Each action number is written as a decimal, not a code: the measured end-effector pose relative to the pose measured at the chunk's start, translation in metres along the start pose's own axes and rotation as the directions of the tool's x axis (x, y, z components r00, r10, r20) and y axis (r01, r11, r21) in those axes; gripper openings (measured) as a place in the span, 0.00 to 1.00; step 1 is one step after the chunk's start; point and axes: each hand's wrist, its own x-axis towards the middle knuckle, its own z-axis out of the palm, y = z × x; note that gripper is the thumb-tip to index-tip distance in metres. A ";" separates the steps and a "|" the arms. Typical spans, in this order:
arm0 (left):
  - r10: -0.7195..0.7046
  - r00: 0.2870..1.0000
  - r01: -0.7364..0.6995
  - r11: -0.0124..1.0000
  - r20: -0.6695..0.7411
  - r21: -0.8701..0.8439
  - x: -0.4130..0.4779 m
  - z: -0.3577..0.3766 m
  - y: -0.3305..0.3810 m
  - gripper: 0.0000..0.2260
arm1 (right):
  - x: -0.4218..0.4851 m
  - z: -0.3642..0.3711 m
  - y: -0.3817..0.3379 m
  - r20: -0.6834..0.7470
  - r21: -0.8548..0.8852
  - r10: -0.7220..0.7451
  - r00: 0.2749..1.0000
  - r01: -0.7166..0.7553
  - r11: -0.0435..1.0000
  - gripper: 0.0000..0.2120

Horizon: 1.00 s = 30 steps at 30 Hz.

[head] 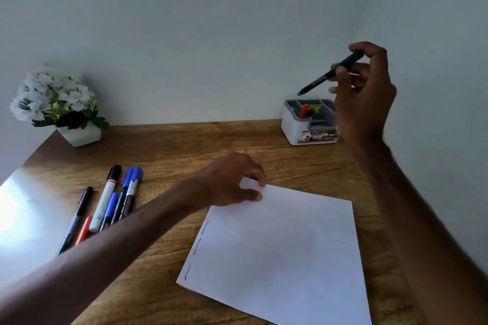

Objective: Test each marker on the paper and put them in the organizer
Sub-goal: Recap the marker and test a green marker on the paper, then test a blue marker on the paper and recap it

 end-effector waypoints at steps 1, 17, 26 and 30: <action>-0.007 1.000 0.007 1.000 0.006 -0.003 0.000 0.001 0.000 0.12 | 0.003 0.005 0.006 0.000 -0.013 -0.013 1.000 0.013 1.000 0.14; 0.014 1.000 -0.014 1.000 0.028 0.003 0.002 0.004 -0.003 0.13 | -0.024 0.033 0.073 0.304 -0.309 0.087 0.949 0.012 0.951 0.13; 0.030 1.000 -0.030 1.000 -0.003 0.006 0.002 0.006 -0.005 0.12 | -0.028 0.031 0.062 0.333 -0.347 0.164 0.928 -0.041 0.937 0.18; 0.039 0.999 -0.039 0.999 -0.026 0.018 -0.002 0.007 -0.005 0.13 | -0.035 0.026 0.035 0.216 -0.296 -0.001 0.976 0.067 0.953 0.13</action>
